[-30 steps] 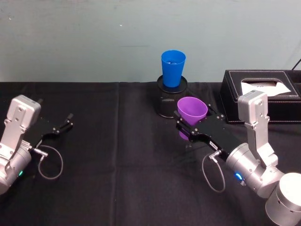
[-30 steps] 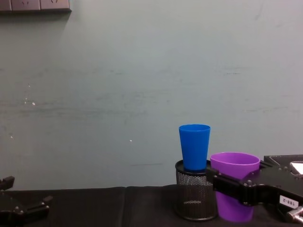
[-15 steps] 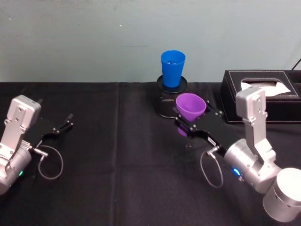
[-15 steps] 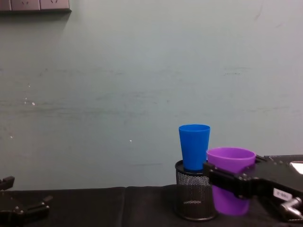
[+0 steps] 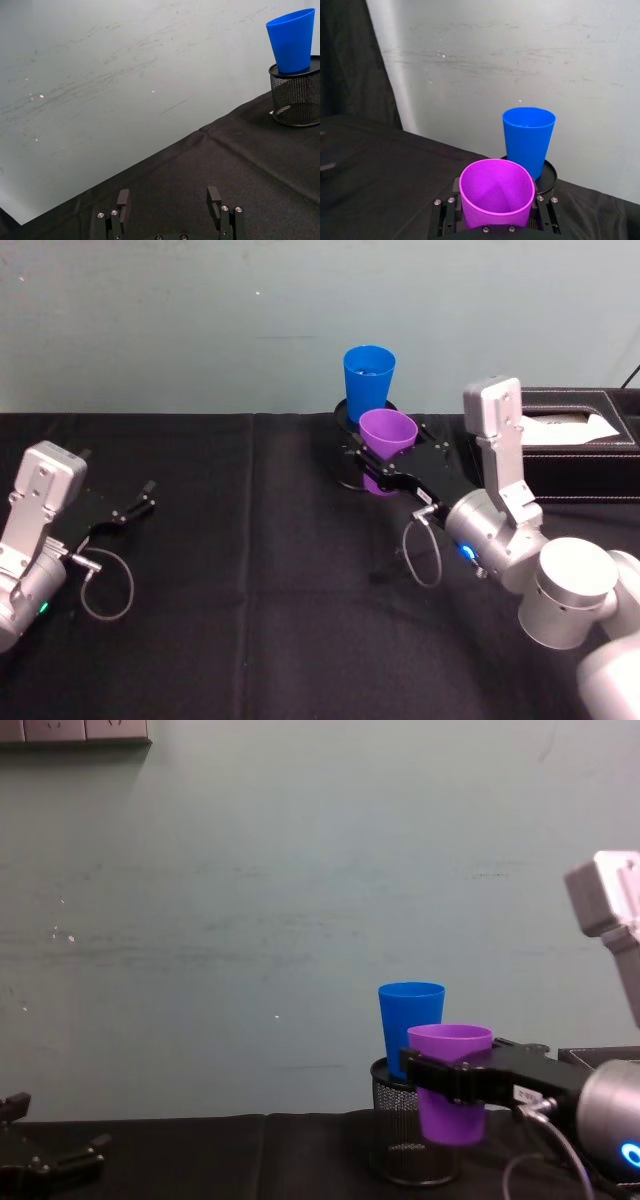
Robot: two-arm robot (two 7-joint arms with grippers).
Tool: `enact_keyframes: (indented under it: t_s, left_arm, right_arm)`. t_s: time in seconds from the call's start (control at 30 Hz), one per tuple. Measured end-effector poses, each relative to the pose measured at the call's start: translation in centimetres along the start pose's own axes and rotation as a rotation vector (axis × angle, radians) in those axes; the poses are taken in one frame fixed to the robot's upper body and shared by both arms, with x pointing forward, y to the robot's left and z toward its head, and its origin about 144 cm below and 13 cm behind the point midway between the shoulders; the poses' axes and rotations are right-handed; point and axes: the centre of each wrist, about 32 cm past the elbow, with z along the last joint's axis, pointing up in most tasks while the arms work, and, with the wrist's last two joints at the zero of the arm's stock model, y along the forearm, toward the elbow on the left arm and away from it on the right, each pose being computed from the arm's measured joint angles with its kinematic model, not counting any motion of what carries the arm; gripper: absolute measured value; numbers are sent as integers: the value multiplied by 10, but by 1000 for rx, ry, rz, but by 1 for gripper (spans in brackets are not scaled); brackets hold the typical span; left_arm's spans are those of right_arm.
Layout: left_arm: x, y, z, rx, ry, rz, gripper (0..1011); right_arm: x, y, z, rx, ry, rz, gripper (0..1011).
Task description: Pick up one cup with a gripper and tap it against the other cup.
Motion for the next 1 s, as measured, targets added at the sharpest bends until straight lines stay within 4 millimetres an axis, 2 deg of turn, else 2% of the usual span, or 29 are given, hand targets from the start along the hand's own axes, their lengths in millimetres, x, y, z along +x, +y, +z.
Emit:
enact_keyframes:
  t_s: [0.33, 0.5, 1.0]
  left_arm:
    - [0, 0, 0, 0, 0, 0, 1000]
    - [0, 0, 0, 0, 0, 0, 1000]
    - [0, 0, 0, 0, 0, 0, 1000]
  right_arm:
    - [9, 35, 8, -10, 16, -17, 724]
    - [13, 45, 11, -9, 26, -29, 723]
    - [16, 53, 13, -8, 24, -39, 724]
